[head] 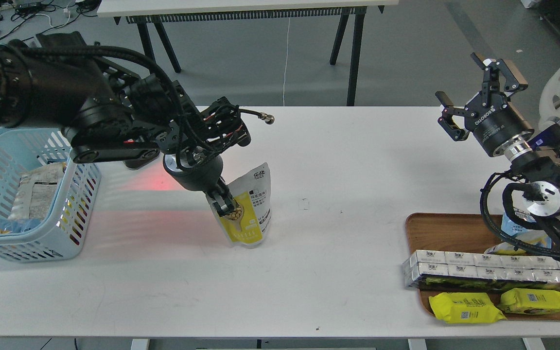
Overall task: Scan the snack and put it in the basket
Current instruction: 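Lift the snack bag and hold it in front of the scanner, then carry the snack bag over the blue basket and release it inside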
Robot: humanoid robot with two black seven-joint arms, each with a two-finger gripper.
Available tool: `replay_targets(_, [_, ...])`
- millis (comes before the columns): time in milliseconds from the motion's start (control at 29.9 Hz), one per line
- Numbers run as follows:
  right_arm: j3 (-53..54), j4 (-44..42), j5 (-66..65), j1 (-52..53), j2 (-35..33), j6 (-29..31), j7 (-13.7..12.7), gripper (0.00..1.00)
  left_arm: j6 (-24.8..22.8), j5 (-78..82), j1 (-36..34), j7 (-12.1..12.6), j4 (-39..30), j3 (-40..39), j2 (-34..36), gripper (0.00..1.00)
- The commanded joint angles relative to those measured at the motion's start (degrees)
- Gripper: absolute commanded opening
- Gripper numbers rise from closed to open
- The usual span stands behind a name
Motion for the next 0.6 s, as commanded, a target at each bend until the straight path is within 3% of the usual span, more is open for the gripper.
replay_targets(0, [0.0,0.01,0.0,0.03,0.0,0.0,0.0,0.97,-0.04,0.64,-2.04,0.02,0.62,0.25,3.8,0.0])
replay_targets(267, [-0.09,0.36,0.0,0.03,0.0,0.0,0.0,0.97,-0.04,5.12,-3.81,0.02,2.73,0.87,12.33,0.0])
replay_targets(568, [-0.09,0.36,0.0,0.03,0.09,0.0,0.0,0.97,-0.13,9.61,-1.0,0.02,7.83,0.87,18.66,0.0])
